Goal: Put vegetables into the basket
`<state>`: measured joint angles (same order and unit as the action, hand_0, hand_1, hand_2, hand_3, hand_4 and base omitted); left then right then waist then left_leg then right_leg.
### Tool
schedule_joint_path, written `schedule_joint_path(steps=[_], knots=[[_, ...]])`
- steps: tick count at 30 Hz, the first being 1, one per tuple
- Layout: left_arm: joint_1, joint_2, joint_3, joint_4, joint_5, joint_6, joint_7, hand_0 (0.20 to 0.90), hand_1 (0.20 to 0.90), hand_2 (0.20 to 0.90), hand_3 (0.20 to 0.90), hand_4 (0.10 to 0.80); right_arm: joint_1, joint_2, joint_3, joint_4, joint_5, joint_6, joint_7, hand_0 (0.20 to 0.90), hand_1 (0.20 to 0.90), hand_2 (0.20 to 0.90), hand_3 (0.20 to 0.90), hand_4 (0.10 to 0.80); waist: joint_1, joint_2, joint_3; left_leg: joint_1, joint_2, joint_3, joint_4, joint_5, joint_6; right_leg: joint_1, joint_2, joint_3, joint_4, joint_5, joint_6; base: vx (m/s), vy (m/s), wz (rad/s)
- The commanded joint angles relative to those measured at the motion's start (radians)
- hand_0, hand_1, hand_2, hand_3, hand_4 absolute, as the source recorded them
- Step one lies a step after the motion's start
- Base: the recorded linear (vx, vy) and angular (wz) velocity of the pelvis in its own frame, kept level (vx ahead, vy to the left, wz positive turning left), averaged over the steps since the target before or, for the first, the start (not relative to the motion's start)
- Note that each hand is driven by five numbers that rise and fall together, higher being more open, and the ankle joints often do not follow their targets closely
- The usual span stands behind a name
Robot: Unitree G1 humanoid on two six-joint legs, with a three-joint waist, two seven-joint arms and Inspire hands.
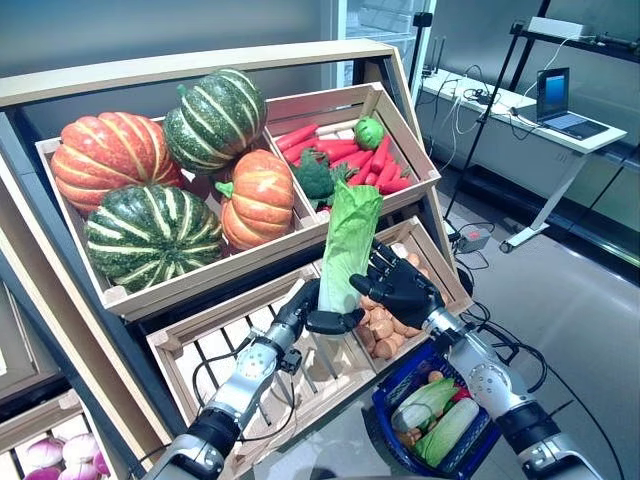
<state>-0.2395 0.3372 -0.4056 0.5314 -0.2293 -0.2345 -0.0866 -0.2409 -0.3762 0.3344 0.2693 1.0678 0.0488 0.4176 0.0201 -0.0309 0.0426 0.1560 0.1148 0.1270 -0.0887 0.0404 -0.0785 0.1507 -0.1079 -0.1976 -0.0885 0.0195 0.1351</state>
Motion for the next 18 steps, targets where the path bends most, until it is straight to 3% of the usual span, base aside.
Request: schedule_joint_path(steps=[1,11,18], knots=[[-0.154,-0.028,-0.085,0.123,0.142,-0.044,0.028,0.3,0.3,0.3,0.3,0.4,-0.258,0.137,-0.012,-0.161,0.066,-0.072,0.262,0.9,0.9,0.9,0.9,0.8,-0.017,-0.009,-0.044,-0.029,-0.033,0.004,0.001,-0.064,0.019,-0.014,-0.02,0.026,0.019,-0.013,0.006,0.0,0.0,0.0],[-0.191,0.038,-0.191,0.023,0.467,-0.094,0.155,0.3,0.3,0.3,0.3,0.4,-0.275,0.131,-0.009,-0.172,0.036,-0.101,0.217,0.9,0.9,0.9,0.9,0.8,-0.013,-0.01,-0.033,-0.032,-0.032,-0.005,0.001,-0.068,0.019,-0.012,-0.022,0.029,0.018,-0.019,0.008,0.0,0.0,0.0],[-0.202,0.104,-0.241,-0.081,0.657,-0.163,0.335,0.3,0.3,0.3,0.3,0.4,-0.277,0.113,0.004,-0.142,0.017,-0.148,0.113,0.9,0.9,0.9,0.9,0.8,-0.005,-0.013,-0.031,-0.033,-0.032,-0.009,0.001,-0.07,0.018,-0.01,-0.023,0.028,0.014,-0.018,0.008,0.0,0.0,0.0]])
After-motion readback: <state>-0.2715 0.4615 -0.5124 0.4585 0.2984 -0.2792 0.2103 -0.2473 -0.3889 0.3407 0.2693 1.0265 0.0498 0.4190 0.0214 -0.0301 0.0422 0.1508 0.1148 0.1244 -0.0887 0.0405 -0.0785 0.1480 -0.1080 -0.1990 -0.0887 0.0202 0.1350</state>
